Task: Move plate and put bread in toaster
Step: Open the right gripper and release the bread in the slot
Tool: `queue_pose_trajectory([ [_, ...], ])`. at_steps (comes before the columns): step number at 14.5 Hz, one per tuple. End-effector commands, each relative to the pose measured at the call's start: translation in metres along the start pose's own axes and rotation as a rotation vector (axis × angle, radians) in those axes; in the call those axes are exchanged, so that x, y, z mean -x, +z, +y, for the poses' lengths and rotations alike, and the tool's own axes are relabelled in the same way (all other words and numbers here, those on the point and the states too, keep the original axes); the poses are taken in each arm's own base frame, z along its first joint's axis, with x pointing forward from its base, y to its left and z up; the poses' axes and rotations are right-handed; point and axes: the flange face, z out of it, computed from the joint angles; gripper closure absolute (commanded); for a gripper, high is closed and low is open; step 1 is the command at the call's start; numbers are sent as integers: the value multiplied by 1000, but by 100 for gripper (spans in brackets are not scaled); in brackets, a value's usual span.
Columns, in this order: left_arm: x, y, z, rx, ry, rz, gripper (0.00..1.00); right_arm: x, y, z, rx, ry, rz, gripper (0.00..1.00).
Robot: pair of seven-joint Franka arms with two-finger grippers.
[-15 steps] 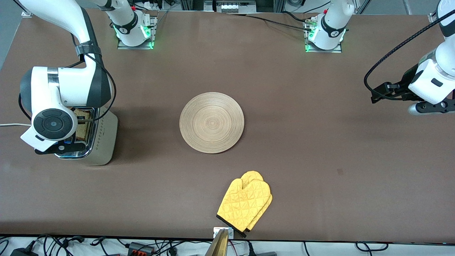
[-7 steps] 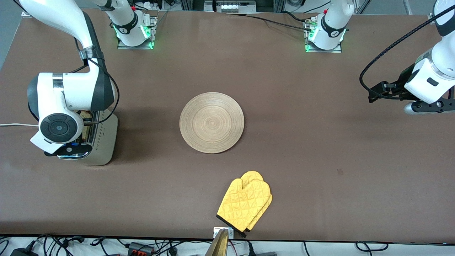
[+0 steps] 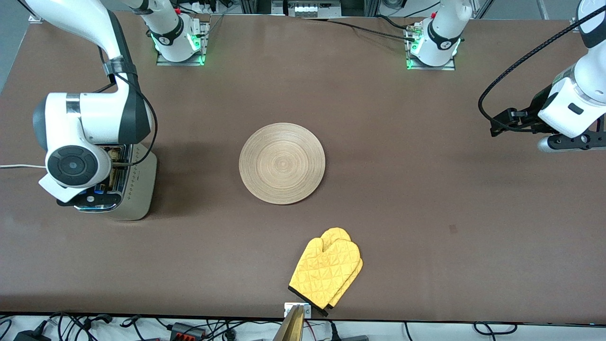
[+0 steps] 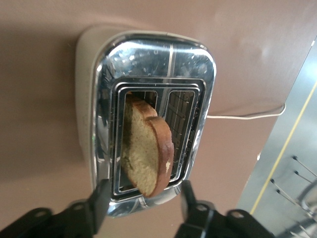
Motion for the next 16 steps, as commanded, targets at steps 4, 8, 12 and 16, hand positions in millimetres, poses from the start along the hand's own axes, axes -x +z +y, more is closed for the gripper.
queue_pose_trajectory([
  [4, 1, -8, 1, 0, -5, -2, 0, 27, -57, 28, -222, 53, 93, 0],
  [8, 1, -8, 1, 0, -5, -2, 0, 33, -84, 56, -398, 105, 138, 0],
  [12, 1, -8, 1, 0, -5, -2, 0, 37, -93, 72, -495, 103, 164, 0],
  [16, 1, -8, 0, 0, -5, -3, 0, 39, -95, 84, -512, 114, 176, 0],
])
